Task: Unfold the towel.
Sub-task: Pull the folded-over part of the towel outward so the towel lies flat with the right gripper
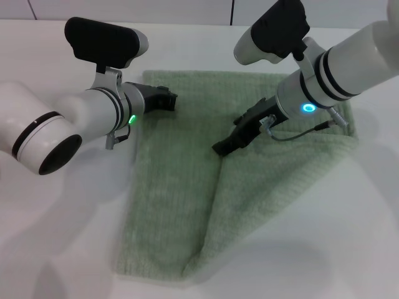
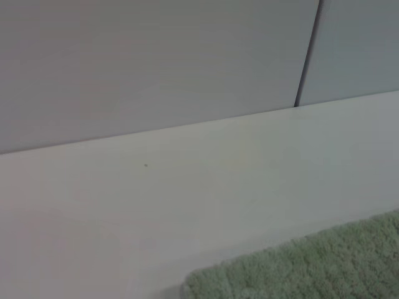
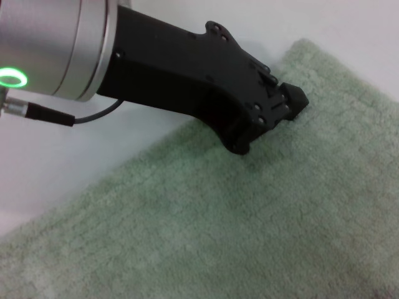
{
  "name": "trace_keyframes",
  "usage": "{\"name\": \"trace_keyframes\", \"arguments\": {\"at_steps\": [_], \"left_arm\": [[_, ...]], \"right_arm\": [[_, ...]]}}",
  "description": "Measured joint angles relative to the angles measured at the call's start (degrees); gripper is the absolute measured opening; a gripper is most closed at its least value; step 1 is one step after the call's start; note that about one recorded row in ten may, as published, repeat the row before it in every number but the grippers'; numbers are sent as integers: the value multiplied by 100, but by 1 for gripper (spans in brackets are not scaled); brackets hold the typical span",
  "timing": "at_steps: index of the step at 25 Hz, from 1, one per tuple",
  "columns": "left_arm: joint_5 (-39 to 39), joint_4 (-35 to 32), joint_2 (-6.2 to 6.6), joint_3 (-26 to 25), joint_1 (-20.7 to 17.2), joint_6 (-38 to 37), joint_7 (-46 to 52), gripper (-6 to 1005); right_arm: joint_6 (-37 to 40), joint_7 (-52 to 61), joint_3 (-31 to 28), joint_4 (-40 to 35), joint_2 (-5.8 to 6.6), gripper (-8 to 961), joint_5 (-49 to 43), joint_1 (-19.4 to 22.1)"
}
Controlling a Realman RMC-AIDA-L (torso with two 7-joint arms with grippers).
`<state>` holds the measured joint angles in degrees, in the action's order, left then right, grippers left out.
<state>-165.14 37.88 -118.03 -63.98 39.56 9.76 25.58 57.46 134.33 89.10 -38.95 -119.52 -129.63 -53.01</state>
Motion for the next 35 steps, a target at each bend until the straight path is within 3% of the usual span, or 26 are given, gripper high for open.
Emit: {"name": "trace_keyframes", "arguments": {"at_steps": [20, 25, 35], "left_arm": [[0, 8, -9, 0, 8, -1, 0, -2], [0, 9, -9, -1, 9, -1, 0, -2], [-1, 10, -9, -3, 8, 0, 0, -2]], "right_arm": [[-69, 44, 11, 245, -1, 673, 0, -166], [-68, 45, 10, 254, -1, 461, 0, -175], [-41, 55, 5, 257, -1, 386, 0, -182]]}}
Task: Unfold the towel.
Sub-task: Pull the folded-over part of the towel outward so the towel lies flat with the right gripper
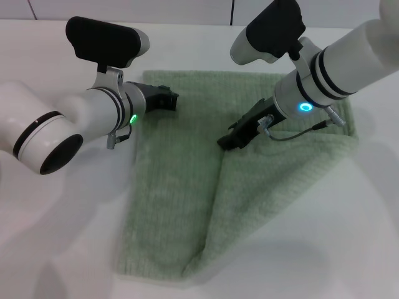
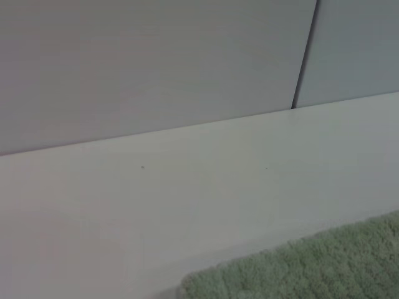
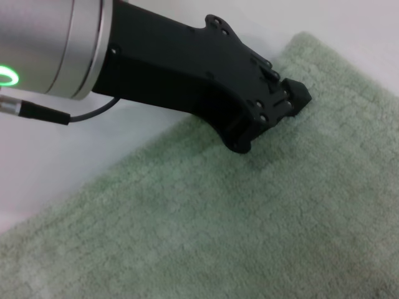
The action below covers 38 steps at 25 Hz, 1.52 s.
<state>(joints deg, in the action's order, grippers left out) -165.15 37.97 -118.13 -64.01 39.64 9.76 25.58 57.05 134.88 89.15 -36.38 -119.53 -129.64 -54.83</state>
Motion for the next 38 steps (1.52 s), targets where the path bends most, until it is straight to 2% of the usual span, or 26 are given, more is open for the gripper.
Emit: {"name": "trace_keyframes", "arguments": {"at_steps": [5, 15, 20, 38], "left_arm": [[0, 0, 0, 2, 0, 0, 0, -2], [0, 18, 0, 3, -18, 1, 0, -2], [0, 18, 0, 3, -26, 5, 0, -2], [-4, 37, 9, 3, -46, 9, 0, -2]], "right_arm": [[-5, 141, -27, 8, 17, 319, -1, -2], [1, 144, 10, 9, 26, 114, -42, -2], [3, 144, 9, 9, 27, 60, -44, -2], [0, 133, 5, -38, 18, 67, -36, 14]]}}
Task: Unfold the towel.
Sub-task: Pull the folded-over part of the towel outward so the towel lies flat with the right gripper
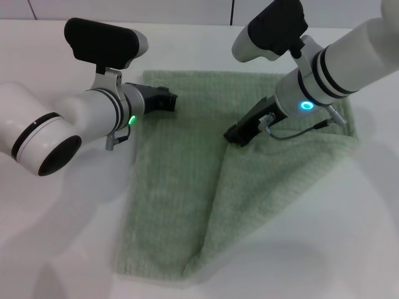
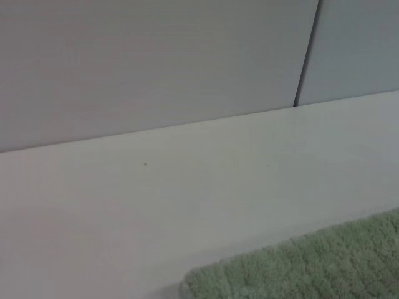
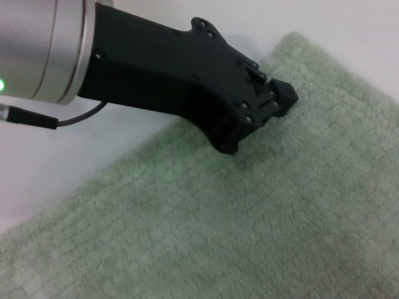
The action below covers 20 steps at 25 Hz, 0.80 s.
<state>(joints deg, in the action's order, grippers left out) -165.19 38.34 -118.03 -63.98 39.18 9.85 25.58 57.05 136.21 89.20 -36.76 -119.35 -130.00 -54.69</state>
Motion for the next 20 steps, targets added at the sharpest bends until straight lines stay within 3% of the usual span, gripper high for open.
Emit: {"name": "trace_keyframes", "arguments": {"at_steps": [20], "left_arm": [[3, -38, 0, 0, 36, 8, 0, -1]], "right_arm": [[181, 139, -9, -283, 13, 80, -103, 107]]}}
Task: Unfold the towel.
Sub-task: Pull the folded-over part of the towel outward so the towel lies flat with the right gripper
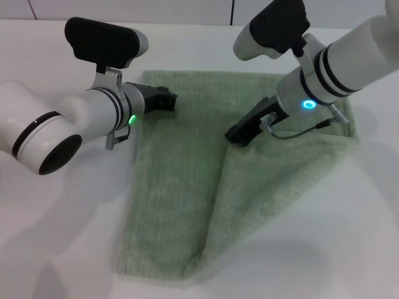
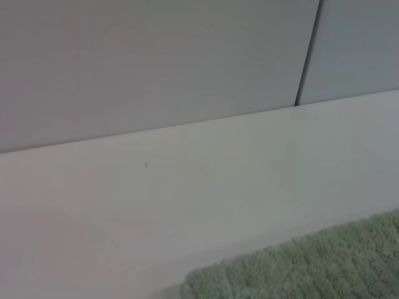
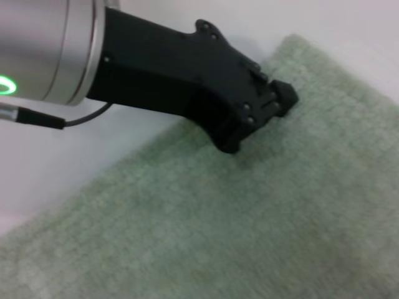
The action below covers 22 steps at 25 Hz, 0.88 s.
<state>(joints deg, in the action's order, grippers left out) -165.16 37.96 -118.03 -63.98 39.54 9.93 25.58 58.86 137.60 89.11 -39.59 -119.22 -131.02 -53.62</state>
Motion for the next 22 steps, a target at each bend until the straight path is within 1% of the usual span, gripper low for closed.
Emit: {"name": "trace_keyframes", "arguments": {"at_steps": [2, 4, 7, 12, 16, 21, 22], "left_arm": [[0, -2, 0, 0, 1, 0, 0, -1], [0, -2, 0, 0, 1, 0, 0, -1], [2, -8, 0, 0, 1, 3, 0, -1], [2, -8, 0, 0, 0, 5, 0, -1], [1, 29, 0, 8, -22, 18, -6, -1], [-3, 23, 0, 8, -29, 19, -35, -1], [-2, 18, 0, 4, -25, 24, -60, -1]], "right_arm": [[116, 222, 5, -319, 1, 81, -257, 104], [166, 273, 6, -415, 3, 83, -309, 137], [472, 432, 8, -805, 11, 85, -378, 249], [765, 607, 2, -1157, 13, 88, -598, 360], [908, 662, 7, -1274, 11, 90, -655, 385], [1291, 734, 13, -1547, 16, 94, -712, 425], [1448, 814, 15, -1744, 15, 94, -854, 481]]}}
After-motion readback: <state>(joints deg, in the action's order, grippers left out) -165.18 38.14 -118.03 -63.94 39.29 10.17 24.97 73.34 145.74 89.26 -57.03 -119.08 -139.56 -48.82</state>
